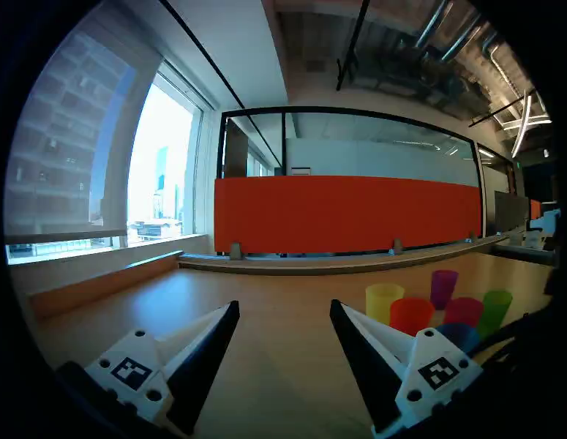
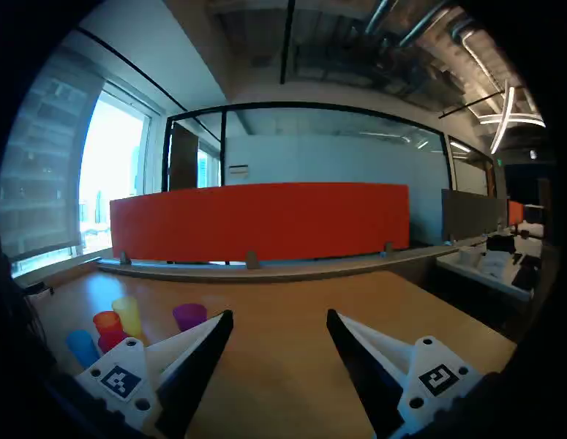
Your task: Pour water
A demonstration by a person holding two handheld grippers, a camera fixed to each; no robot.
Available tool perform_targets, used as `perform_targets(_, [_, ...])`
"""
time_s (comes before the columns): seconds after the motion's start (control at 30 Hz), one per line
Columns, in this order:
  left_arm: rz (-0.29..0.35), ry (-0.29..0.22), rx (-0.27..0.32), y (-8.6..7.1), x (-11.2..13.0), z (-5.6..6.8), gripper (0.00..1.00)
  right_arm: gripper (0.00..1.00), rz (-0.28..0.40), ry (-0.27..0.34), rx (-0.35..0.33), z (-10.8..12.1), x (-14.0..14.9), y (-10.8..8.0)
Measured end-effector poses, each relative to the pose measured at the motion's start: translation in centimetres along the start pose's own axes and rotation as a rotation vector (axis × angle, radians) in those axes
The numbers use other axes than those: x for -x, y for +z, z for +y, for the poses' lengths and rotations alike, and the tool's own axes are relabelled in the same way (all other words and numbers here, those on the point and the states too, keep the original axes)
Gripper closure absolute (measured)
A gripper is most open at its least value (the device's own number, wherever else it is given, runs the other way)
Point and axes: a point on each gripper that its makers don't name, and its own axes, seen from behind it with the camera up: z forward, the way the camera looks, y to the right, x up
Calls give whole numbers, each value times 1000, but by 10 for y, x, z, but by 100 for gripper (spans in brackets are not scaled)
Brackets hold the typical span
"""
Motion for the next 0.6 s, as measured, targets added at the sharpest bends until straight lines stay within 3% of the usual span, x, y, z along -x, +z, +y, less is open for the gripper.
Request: perform_targets(0.6, [-20,4,9,2,6,2,8,1,11,-12,-19,-7,-1,-3])
